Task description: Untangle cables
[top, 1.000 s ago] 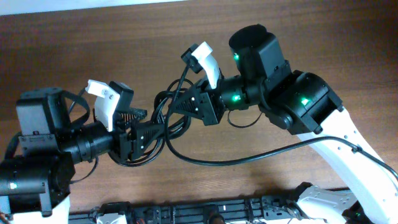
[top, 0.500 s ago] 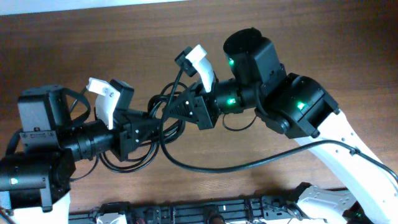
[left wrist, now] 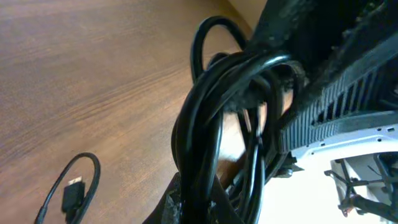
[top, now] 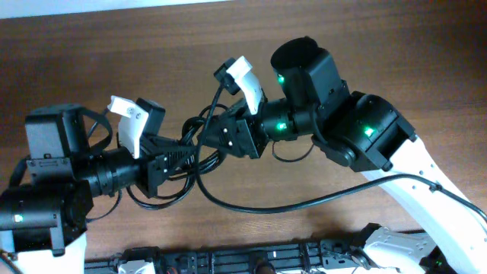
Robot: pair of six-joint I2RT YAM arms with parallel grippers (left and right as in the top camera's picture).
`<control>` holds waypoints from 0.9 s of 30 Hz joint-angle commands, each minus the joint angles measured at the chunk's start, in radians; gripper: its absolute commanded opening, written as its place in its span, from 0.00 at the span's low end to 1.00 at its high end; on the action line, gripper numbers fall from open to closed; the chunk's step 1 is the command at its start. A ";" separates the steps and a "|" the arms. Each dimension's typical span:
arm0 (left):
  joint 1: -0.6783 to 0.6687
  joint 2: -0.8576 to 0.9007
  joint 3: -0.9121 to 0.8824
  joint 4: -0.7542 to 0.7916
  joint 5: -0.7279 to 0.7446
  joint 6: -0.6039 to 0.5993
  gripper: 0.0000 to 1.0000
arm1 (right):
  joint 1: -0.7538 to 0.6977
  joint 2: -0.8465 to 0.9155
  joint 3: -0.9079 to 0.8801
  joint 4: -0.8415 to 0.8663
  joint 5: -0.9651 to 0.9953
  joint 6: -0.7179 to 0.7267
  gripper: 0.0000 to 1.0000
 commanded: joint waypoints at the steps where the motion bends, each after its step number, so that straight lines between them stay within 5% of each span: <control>1: -0.003 -0.005 0.004 -0.044 0.003 0.009 0.04 | -0.004 -0.001 0.017 -0.048 0.187 -0.134 0.39; 7: -0.003 -0.005 0.004 -0.100 -0.011 0.010 0.05 | -0.004 -0.001 0.017 -0.058 0.283 -0.183 0.38; 13: -0.003 -0.005 0.004 -0.106 -0.010 0.010 0.08 | -0.004 -0.001 0.017 -0.058 0.284 -0.183 0.13; 19: -0.003 -0.005 0.004 -0.096 -0.006 0.009 0.10 | -0.003 0.000 0.017 -0.069 0.272 -0.179 0.34; 27: -0.003 -0.005 0.004 -0.046 0.007 -0.024 0.10 | -0.003 0.017 0.017 -0.072 0.200 -0.179 0.31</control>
